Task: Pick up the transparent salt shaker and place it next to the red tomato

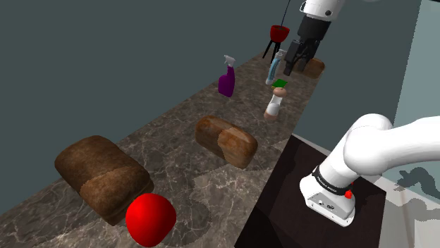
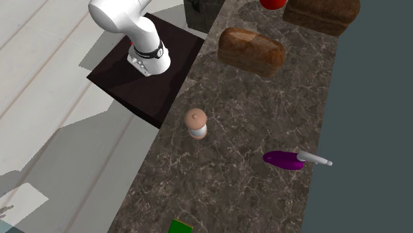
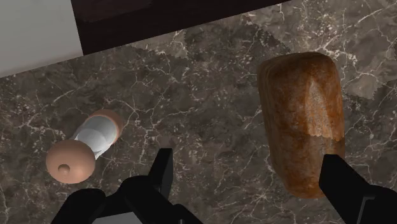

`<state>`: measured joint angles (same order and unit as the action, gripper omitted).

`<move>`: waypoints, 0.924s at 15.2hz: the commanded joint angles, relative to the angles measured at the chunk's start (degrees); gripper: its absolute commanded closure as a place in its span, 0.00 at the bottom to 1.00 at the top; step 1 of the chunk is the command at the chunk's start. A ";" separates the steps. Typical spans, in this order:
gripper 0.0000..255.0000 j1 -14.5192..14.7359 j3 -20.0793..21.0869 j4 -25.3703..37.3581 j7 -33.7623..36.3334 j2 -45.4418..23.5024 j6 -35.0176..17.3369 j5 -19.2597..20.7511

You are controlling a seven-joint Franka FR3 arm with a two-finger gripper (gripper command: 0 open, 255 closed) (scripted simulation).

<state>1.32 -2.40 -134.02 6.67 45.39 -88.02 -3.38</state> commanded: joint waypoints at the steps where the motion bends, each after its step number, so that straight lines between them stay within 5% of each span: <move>1: 0.00 0.00 0.00 0.00 0.00 0.00 0.00 0.00; 14: 0.00 -5.02 -15.09 -8.01 -14.27 -8.61 -17.86 6.28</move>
<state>-3.46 -16.58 -141.40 -6.71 37.54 -104.32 2.70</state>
